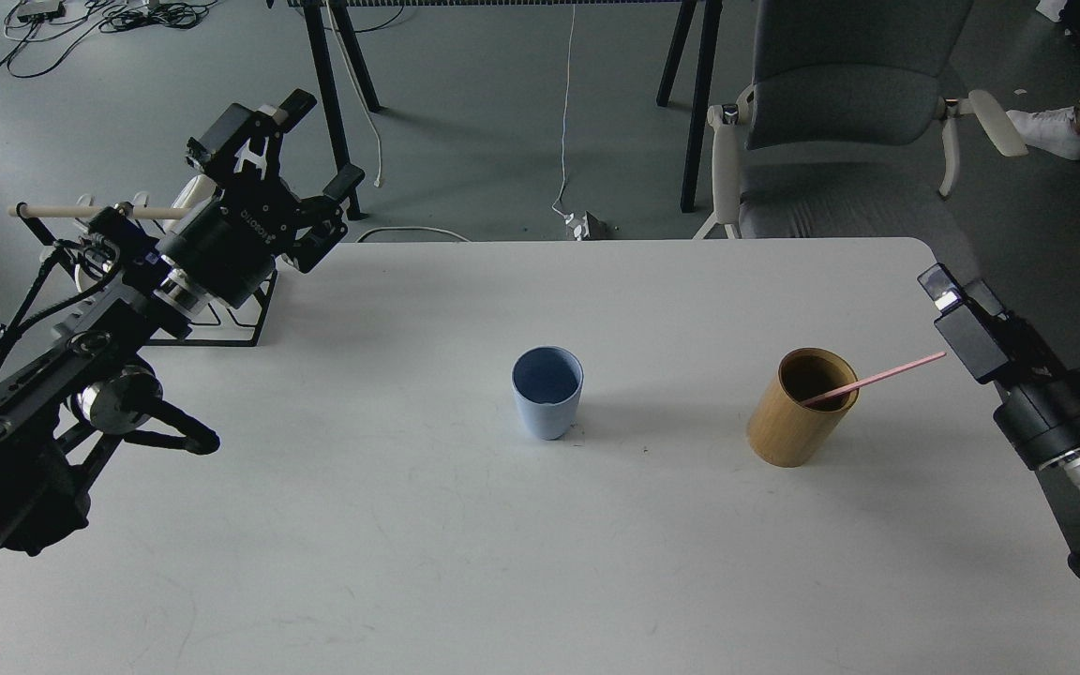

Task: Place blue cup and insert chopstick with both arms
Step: 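Withdraw the left arm toward the rack and lower the right gripper, then grasp the pink chopstick in the tan cup with the right gripper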

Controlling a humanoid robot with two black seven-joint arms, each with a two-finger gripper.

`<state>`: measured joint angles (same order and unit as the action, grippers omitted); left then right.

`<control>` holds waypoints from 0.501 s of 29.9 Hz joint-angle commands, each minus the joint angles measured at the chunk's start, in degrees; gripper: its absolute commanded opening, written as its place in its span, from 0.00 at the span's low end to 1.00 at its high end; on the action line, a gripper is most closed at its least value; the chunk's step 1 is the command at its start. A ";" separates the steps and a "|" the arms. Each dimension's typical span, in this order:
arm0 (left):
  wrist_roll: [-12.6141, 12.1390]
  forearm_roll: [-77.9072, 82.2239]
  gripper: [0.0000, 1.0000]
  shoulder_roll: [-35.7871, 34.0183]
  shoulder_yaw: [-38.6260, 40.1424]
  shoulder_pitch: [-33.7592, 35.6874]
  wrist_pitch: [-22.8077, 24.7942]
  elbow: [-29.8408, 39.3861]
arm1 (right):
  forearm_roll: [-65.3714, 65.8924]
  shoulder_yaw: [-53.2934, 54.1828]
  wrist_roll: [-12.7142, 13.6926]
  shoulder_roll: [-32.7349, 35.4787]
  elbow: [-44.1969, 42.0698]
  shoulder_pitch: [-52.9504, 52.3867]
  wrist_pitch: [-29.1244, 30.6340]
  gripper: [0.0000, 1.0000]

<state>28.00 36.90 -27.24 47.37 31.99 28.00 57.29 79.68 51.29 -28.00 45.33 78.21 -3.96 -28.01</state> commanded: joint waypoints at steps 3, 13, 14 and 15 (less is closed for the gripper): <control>0.00 0.10 0.93 0.08 -0.08 -0.79 0.00 -0.16 | 2.76 -0.31 0.00 -1.55 -3.14 0.97 0.01 0.91; 0.00 0.10 0.94 -0.01 -0.17 -1.85 0.00 -0.34 | 4.95 -3.47 0.00 -5.60 -7.72 0.70 0.01 0.88; 0.00 0.10 0.94 -0.01 -0.17 -1.85 0.00 -0.34 | 4.95 -3.82 0.00 -5.69 -7.72 0.62 0.01 0.87; 0.00 0.10 0.94 -0.01 -0.17 -1.85 0.00 -0.34 | 4.95 -4.17 0.00 -5.87 -7.81 0.44 0.01 0.85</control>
<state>28.00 37.01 -27.23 47.19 30.17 28.00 56.96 84.47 48.25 -28.00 40.04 70.79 -3.16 -28.00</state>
